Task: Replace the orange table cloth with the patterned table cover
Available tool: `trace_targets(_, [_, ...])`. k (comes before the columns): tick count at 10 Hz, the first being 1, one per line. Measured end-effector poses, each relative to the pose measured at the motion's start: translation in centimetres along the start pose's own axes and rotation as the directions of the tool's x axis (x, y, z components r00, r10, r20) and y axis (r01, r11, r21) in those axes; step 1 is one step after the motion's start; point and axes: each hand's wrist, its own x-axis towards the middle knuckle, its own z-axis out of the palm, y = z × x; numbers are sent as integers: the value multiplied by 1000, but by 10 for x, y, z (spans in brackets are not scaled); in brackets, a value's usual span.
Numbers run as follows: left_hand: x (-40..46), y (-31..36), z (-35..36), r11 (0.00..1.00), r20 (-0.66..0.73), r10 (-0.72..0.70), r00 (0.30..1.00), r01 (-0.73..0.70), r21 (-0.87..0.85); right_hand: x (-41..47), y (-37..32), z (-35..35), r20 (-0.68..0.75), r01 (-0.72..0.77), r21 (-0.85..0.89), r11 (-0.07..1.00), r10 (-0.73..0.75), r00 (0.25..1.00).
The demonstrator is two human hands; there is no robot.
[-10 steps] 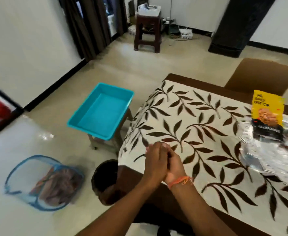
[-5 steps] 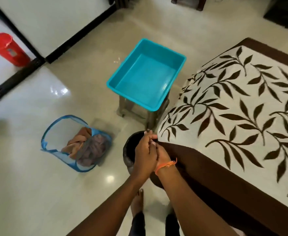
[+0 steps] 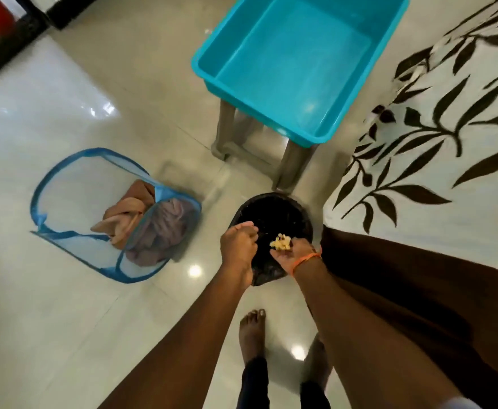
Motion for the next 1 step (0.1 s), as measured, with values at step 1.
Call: trace_targets(1, [18,-10,-3,999,-12,-28,1000,28,-42,18,7,6,-36,-48,49,998,50,998])
